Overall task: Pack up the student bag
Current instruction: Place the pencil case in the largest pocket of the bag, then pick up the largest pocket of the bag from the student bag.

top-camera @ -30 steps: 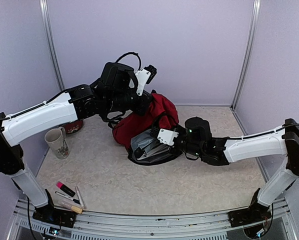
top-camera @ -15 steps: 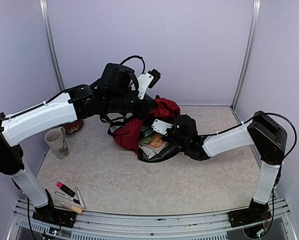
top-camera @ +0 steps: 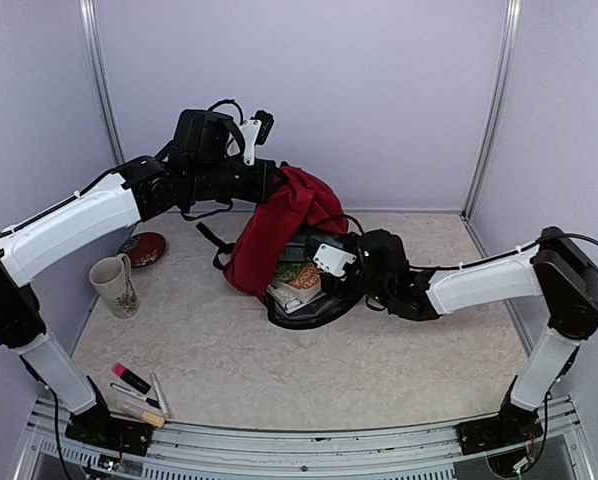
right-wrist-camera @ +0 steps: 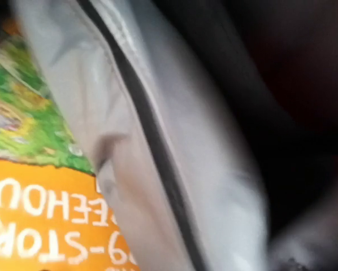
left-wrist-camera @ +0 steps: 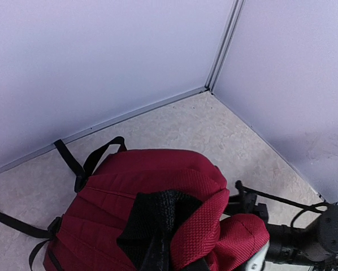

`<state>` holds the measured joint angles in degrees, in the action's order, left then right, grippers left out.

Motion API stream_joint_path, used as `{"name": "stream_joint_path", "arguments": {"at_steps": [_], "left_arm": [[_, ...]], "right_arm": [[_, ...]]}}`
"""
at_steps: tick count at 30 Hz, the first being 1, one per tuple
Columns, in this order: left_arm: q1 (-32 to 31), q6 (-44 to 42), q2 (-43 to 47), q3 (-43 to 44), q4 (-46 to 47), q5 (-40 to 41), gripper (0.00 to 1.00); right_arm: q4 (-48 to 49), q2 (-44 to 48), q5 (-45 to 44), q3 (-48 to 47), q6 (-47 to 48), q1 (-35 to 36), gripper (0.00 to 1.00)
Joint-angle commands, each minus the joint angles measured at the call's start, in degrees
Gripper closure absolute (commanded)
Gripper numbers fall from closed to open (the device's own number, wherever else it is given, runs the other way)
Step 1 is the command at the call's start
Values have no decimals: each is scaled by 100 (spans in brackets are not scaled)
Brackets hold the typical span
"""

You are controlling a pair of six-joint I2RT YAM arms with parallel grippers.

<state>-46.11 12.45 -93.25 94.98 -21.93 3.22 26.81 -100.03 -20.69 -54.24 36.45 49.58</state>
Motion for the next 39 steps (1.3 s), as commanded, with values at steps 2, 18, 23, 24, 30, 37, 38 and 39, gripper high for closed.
{"name": "stream_joint_path", "arguments": {"at_steps": [2,18,23,24,30,37,38,39], "left_arm": [[66,368,413,343,991,237,100],[11,281,460,373,904,251,100],[-85,161,537,336,809,340,100],[-109,140,552,337,800,358,100],[-183,45,582,311,800,369,100],[-223,-113,629,369,616,489,100],[-223,-196,653,429,504,723,100],[-216,-291,704,467,398,983,100]], "right_arm": [[-1498,1503,1491,3,-995,260,0],[-1149,1686,4417,1455,-4305,-1586,0],[-888,943,4718,1189,-4170,-1715,0],[-819,821,4803,1143,-4151,-1715,0],[-382,212,5123,985,-3947,-1733,2],[-413,101,7080,554,-4169,-1725,100],[-312,313,7346,602,-4312,-1716,100],[-234,580,7608,641,-4515,-1703,100]]}}
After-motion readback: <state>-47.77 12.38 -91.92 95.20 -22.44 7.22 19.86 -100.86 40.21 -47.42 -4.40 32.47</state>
